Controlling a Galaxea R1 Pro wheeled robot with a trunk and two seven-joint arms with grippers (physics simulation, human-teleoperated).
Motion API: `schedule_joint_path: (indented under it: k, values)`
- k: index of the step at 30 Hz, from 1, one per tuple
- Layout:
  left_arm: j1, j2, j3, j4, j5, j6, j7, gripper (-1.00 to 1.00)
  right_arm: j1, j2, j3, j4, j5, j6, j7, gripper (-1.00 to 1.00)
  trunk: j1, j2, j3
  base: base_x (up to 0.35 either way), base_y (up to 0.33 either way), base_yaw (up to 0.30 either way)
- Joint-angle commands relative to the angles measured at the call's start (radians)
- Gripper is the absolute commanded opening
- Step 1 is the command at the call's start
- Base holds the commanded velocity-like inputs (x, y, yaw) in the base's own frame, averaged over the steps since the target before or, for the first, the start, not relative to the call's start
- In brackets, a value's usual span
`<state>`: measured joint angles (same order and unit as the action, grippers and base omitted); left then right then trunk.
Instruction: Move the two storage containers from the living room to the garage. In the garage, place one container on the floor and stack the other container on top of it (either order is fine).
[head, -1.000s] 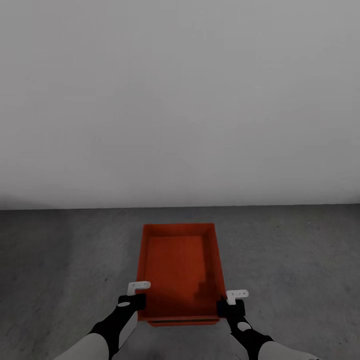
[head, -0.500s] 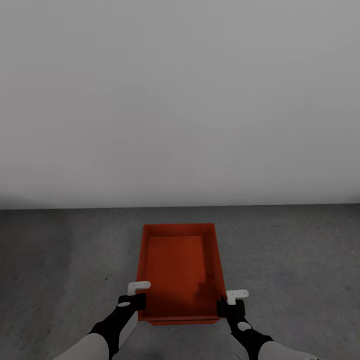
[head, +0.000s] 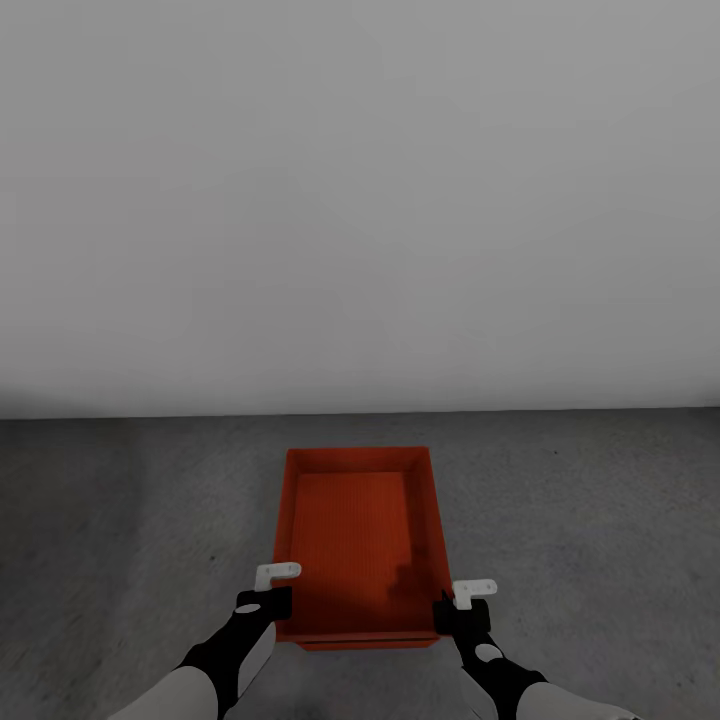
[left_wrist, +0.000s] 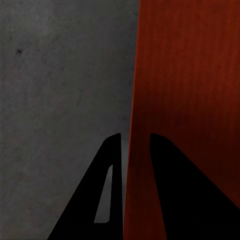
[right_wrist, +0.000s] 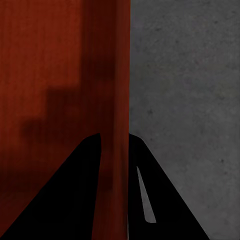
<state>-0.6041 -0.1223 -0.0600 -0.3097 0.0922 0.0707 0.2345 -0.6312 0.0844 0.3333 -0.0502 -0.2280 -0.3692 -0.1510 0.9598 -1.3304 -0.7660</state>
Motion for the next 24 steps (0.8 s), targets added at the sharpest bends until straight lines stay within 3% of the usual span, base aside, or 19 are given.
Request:
schedule_joint_path:
  k: [1,5,24]
  values:
    - [0.0,0.001,0.003,-0.005,0.008,0.006,0.009,-1.0,-0.001,-0.002,-0.071,0.003,-0.031,-0.008,-0.018,-1.0,0.0,0.0,-0.001,0.0,0.0,0.0]
    - [0.0,0.001,0.003,-0.005,0.008,0.006,0.009,-1.0,-0.001,-0.002,-0.071,0.003,-0.031,-0.008,-0.018,-1.0,0.0,0.0,-0.001,0.0,0.0,0.0]
    - [0.0,0.001,0.003,-0.003,0.008,0.006,0.009,-1.0,-0.001,-0.003,-0.071,0.003,-0.033,-0.008,-0.018,-1.0,0.073,-0.133,-0.06,0.0,0.0,0.0]
